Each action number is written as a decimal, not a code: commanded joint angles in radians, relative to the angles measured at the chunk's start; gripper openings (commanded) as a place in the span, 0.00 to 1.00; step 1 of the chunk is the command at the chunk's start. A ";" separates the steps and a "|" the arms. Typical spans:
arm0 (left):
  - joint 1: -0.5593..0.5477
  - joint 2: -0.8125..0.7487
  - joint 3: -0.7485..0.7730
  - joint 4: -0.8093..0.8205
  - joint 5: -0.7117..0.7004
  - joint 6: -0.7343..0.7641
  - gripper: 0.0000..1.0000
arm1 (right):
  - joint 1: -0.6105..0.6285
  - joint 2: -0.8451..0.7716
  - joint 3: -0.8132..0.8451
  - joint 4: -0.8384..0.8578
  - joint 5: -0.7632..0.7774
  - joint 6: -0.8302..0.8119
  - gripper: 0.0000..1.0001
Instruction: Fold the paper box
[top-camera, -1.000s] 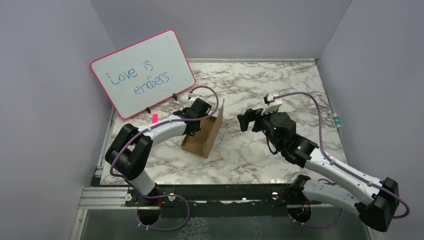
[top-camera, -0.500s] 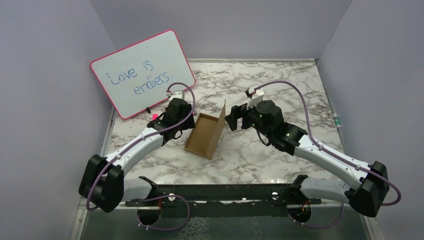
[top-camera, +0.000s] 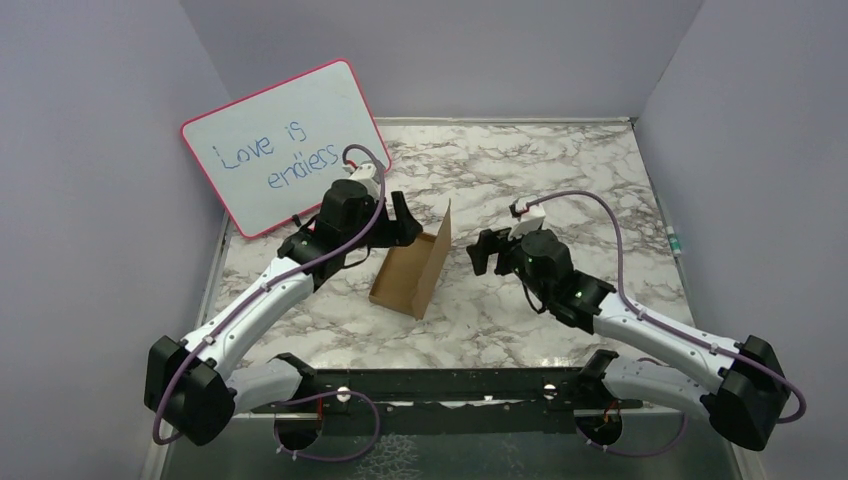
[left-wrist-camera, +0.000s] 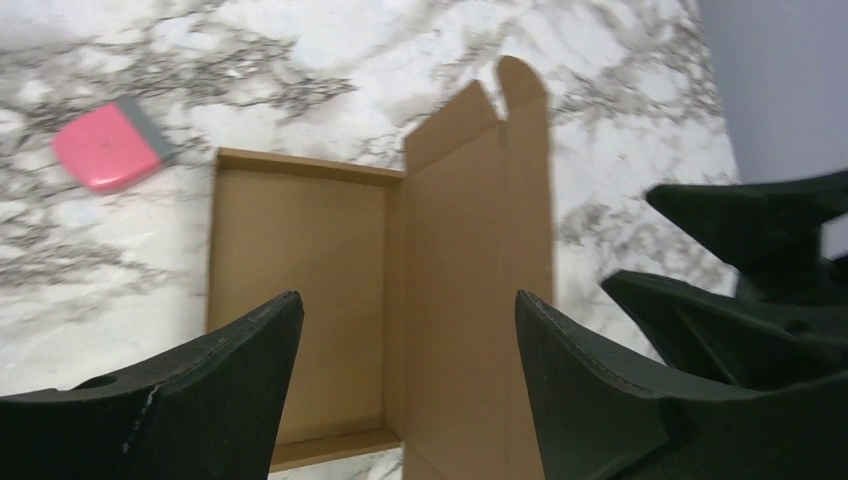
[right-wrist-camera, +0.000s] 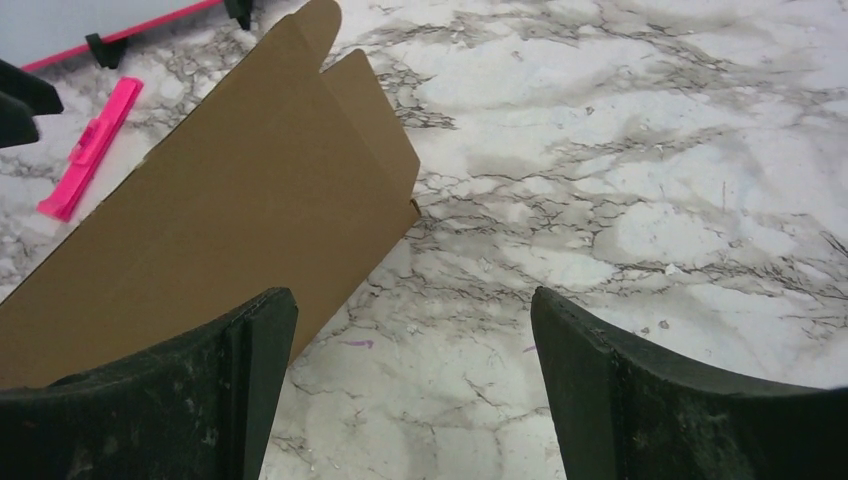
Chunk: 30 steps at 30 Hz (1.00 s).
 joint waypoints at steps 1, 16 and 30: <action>-0.065 0.007 0.067 0.041 0.121 -0.011 0.79 | -0.001 -0.058 -0.060 0.119 0.107 0.035 0.91; -0.145 0.088 0.073 0.023 -0.057 0.040 0.70 | -0.002 -0.056 -0.096 0.151 0.055 0.023 0.91; -0.018 0.070 -0.093 0.095 -0.156 0.011 0.70 | -0.001 0.086 -0.089 0.251 -0.100 0.036 0.90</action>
